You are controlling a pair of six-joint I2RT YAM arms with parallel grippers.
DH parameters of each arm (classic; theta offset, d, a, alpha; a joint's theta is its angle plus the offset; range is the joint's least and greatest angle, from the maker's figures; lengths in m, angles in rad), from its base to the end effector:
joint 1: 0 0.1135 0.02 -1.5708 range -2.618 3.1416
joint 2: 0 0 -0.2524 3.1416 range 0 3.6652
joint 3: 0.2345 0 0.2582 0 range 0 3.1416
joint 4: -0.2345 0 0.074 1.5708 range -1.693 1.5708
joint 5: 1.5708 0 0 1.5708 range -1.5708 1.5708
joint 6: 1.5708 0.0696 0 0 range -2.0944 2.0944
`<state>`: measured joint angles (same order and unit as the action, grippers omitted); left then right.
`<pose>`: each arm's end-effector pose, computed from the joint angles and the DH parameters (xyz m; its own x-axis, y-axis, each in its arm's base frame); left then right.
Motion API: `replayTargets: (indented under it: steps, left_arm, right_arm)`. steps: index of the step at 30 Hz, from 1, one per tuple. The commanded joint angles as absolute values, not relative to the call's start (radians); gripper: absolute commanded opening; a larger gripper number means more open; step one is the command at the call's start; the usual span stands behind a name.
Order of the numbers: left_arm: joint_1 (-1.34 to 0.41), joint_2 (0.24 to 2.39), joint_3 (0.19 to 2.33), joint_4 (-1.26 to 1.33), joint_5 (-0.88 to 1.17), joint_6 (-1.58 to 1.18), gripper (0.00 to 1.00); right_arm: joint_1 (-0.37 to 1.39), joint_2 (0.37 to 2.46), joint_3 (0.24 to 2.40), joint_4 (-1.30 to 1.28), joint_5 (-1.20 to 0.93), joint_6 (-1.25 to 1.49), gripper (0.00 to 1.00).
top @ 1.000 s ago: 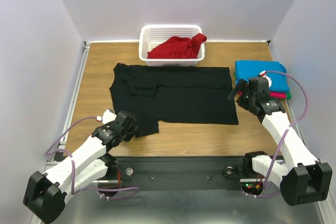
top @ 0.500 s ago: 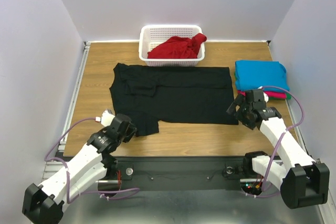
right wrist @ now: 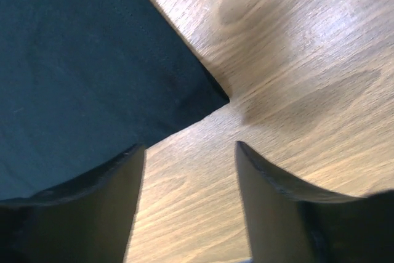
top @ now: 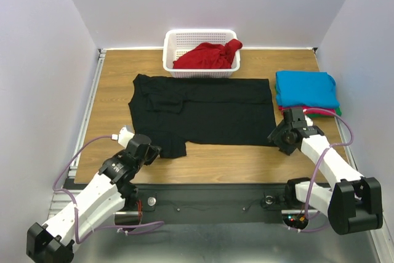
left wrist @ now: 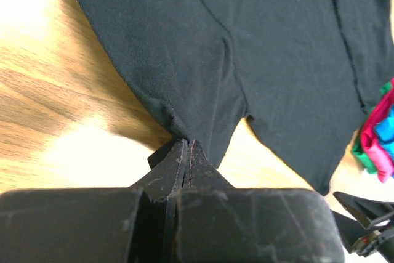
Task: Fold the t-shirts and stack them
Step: Fold the tshirt
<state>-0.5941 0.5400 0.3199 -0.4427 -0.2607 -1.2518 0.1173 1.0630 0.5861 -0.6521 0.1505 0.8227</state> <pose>0.1534 -0.0820 0.1601 -0.5136 -0.7602 -0.3978 -0.3673 0.6138 -0.6988 0.2088 0.0141 0.1430 -0.6488 0.6533 -0.3902 0.6227 0.7506 0.2212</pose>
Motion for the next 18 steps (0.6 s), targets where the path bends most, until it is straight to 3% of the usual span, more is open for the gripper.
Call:
replayTargets:
  steps: [1, 12, 14, 18]
  left_arm:
    - [-0.598, 0.569, 0.333, -0.405, -0.265, -1.216, 0.0]
    - [-0.598, 0.565, 0.333, -0.393, -0.267, -1.204, 0.0]
    - [-0.598, 0.561, 0.333, -0.397, -0.258, -1.206, 0.0]
    - [-0.598, 0.516, 0.337, -0.439, -0.245, -1.223, 0.0]
  right_arm:
    - [0.112, 1.054, 0.575, -0.604, 0.19, 0.87, 0.61]
    - [0.112, 1.163, 0.542, -0.505, 0.197, 0.87, 0.46]
    - [0.11, 1.166, 0.538, -0.491, 0.19, 0.865, 0.37]
    - [0.11, 1.097, 0.535, -0.492, 0.198, 0.851, 0.02]
